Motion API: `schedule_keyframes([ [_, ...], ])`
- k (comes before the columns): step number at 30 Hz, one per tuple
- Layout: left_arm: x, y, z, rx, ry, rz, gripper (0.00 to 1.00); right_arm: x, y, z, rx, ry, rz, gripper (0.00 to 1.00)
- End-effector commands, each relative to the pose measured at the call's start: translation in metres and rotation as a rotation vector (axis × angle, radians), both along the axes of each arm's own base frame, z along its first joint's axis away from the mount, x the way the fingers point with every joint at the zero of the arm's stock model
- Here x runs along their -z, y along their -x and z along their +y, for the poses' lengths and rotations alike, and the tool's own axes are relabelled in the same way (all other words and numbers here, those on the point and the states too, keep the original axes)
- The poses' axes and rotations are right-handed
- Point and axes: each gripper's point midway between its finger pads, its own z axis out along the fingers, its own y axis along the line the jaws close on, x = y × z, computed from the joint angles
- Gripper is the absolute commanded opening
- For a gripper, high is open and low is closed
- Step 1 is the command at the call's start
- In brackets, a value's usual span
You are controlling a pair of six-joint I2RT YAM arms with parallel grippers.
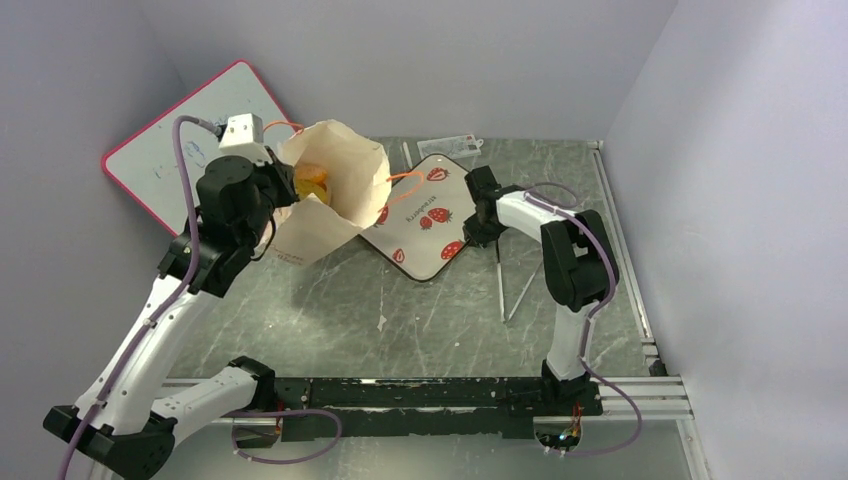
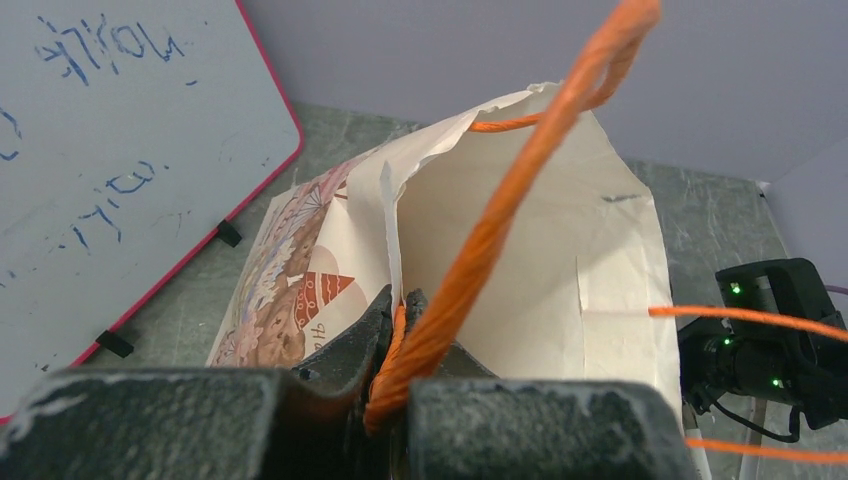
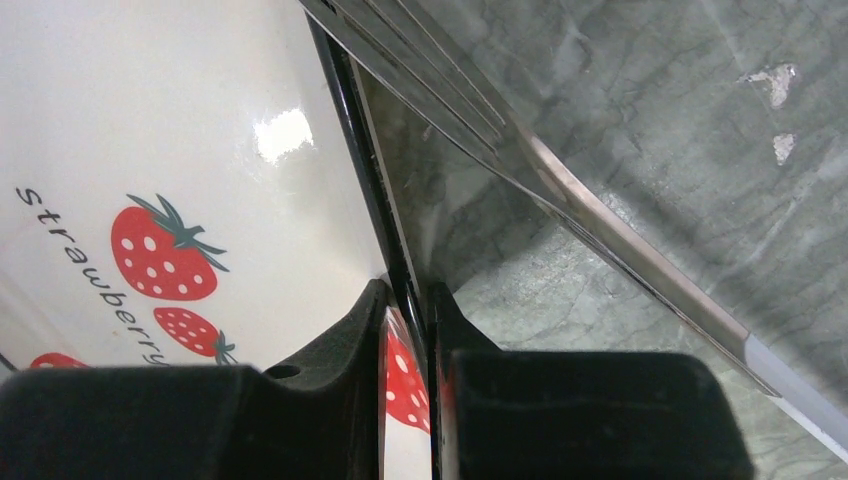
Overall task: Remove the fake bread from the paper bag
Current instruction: Move the container to the center of the board.
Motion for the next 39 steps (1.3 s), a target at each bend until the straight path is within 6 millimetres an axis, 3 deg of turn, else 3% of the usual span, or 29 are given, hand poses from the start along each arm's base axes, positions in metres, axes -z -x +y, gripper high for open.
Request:
schedule_keyframes([
  [1,-0.031,-0.006,-0.005,0.026,0.044,-0.107,0.07,0.052,0.079,-0.061,0.109,0.201,0.297,0.00],
  [7,-0.023,-0.014,-0.006,0.042,0.058,-0.101,0.07,0.053,0.082,-0.080,0.195,0.168,0.306,0.00],
  [17,0.001,-0.030,-0.024,0.160,0.070,-0.104,0.07,0.053,0.052,-0.072,0.167,0.136,0.280,0.00],
  [21,0.015,-0.036,-0.025,0.189,0.081,-0.103,0.07,0.043,0.045,-0.068,0.105,0.111,0.213,0.13],
  [24,0.021,-0.039,-0.019,0.182,0.093,-0.101,0.07,0.026,0.036,-0.068,0.052,0.124,0.143,0.40],
  [29,0.026,-0.041,-0.016,0.180,0.138,-0.097,0.07,0.005,0.026,-0.066,-0.056,0.179,0.094,0.67],
  [33,0.027,-0.042,-0.016,0.182,0.147,-0.096,0.07,-0.011,0.024,-0.058,-0.146,0.240,0.077,0.76],
  [39,0.031,-0.040,-0.016,0.185,0.155,-0.088,0.07,-0.041,0.026,-0.050,-0.219,0.324,0.037,0.77],
])
